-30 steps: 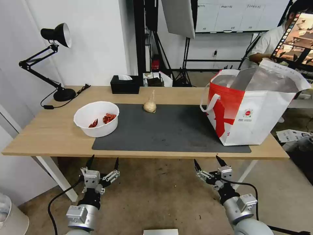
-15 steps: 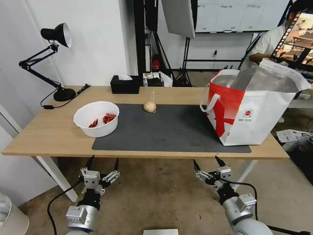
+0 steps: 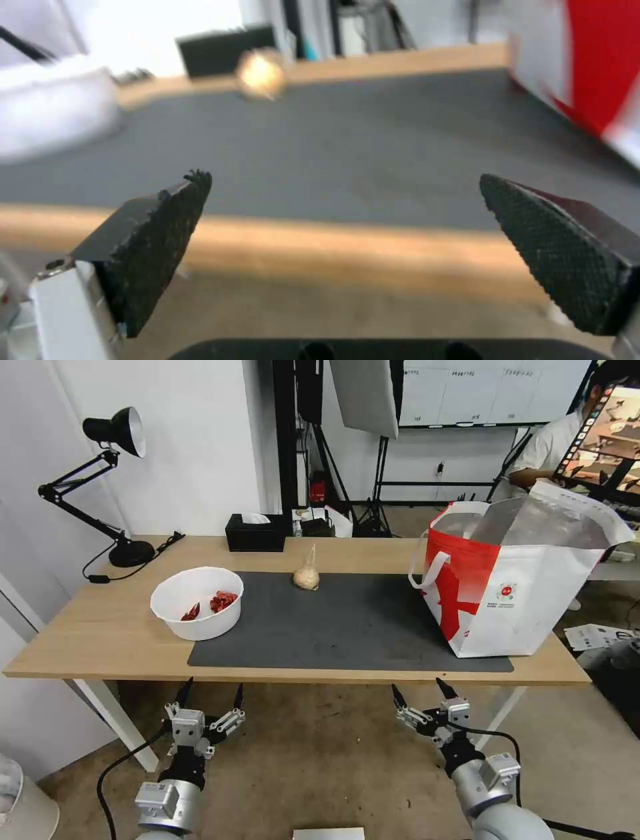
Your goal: Pick up the trash from the table and place it into the takeout bag.
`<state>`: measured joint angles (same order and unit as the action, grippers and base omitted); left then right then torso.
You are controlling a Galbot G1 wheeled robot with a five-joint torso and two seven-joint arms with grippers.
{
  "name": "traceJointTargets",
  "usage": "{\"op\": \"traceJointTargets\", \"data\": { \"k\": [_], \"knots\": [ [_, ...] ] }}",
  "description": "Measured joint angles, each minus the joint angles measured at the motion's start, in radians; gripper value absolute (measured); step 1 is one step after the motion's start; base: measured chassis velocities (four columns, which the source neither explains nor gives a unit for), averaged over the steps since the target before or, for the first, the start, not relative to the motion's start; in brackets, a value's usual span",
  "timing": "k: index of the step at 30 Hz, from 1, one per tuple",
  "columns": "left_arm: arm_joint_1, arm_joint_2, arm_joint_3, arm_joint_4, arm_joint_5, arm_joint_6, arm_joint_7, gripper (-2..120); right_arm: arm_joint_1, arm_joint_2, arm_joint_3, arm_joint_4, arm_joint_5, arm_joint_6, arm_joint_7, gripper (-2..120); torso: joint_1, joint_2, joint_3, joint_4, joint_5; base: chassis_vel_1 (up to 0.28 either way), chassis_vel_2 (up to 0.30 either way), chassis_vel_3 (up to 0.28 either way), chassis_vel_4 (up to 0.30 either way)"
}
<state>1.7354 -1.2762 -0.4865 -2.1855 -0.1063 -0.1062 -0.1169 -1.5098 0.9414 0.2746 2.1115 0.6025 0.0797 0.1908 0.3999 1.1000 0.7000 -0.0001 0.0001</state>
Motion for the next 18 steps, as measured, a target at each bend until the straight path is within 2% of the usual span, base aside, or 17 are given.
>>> {"op": "traceJointTargets", "data": {
  "k": [1,3,4,5,8,9,10,11,12,13,15,16,17,18],
  "knots": [
    [0.000,0.000,0.000,0.000,0.000,0.000,0.000,100,0.000,0.000,0.000,0.000,0.000,0.000,0.000,100,0.000,0.000,0.000,0.0000,0.0000,0.000,0.000,0.000,0.000],
    [-0.033,0.026,0.022,0.011,-0.013,0.012,0.001,100,0.099,-0.030,-0.014,-0.022,0.090,0.001,-0.035,100,0.000,0.000,0.000,0.0004,0.0000,0.000,0.000,0.000,0.000],
    [-0.041,0.034,0.027,0.014,-0.016,0.015,0.001,100,0.162,-0.051,-0.032,-0.043,0.138,-0.002,-0.047,100,0.000,0.000,0.000,-0.0006,-0.0003,0.000,0.000,0.000,0.000],
    [-0.041,0.034,0.027,0.014,-0.016,0.015,0.001,100,0.162,-0.051,-0.032,-0.043,0.138,-0.002,-0.047,100,0.000,0.000,0.000,-0.0006,-0.0003,0.000,0.000,0.000,0.000],
    [-0.031,0.037,0.021,0.012,-0.019,0.017,0.002,100,0.458,-0.107,-0.190,-0.165,0.258,-0.037,-0.056,100,0.000,0.000,0.000,0.0000,0.0002,0.000,0.000,0.000,0.000],
    [-0.031,0.037,0.021,0.012,-0.019,0.017,0.002,100,0.458,-0.107,-0.190,-0.165,0.258,-0.037,-0.056,100,0.000,0.000,0.000,0.0000,0.0002,0.000,0.000,0.000,0.000],
    [-0.026,0.037,0.017,0.009,-0.019,0.017,0.002,100,0.573,-0.109,-0.264,-0.217,0.286,-0.044,-0.054,100,0.000,0.000,0.000,0.0010,-0.0003,0.000,0.000,0.000,0.000],
    [-0.022,0.037,0.013,0.006,-0.018,0.016,0.002,100,0.661,-0.103,-0.327,-0.265,0.310,-0.052,-0.051,100,0.000,0.000,0.000,0.0010,-0.0004,0.000,0.000,0.000,0.000],
    [-0.022,0.037,0.013,0.006,-0.018,0.016,0.002,100,0.661,-0.103,-0.327,-0.265,0.310,-0.052,-0.051,100,0.000,0.000,0.000,0.0010,-0.0004,0.000,0.000,0.000,0.000],
    [-0.018,0.038,0.006,0.003,-0.018,0.016,0.002,100,0.771,-0.086,-0.404,-0.334,0.336,-0.060,-0.043,100,0.000,0.000,0.000,0.0000,0.0000,0.000,0.000,0.000,0.000],
    [-0.013,0.037,-0.003,0.000,-0.018,0.015,0.001,100,0.974,-0.024,-0.527,-0.480,0.370,-0.066,-0.031,100,0.000,0.000,0.000,0.0003,-0.0005,0.000,0.000,0.000,0.000],
    [-0.011,0.037,-0.005,-0.001,-0.019,0.015,0.001,100,1.045,0.015,-0.571,-0.552,0.381,-0.067,-0.029,100,0.000,0.000,0.000,0.0005,-0.0004,0.000,0.000,0.000,0.000],
    [-0.011,0.037,-0.005,-0.001,-0.019,0.015,0.001,100,1.045,0.015,-0.571,-0.552,0.381,-0.067,-0.029,100,0.000,0.000,0.000,0.0005,-0.0004,0.000,0.000,0.000,0.000],
    [-0.009,0.035,-0.007,-0.001,-0.019,0.015,0.000,100,1.101,0.054,-0.606,-0.619,0.389,-0.067,-0.028,100,0.000,0.000,0.000,0.0003,-0.0003,0.000,0.000,0.000,0.000]
  ]
}}
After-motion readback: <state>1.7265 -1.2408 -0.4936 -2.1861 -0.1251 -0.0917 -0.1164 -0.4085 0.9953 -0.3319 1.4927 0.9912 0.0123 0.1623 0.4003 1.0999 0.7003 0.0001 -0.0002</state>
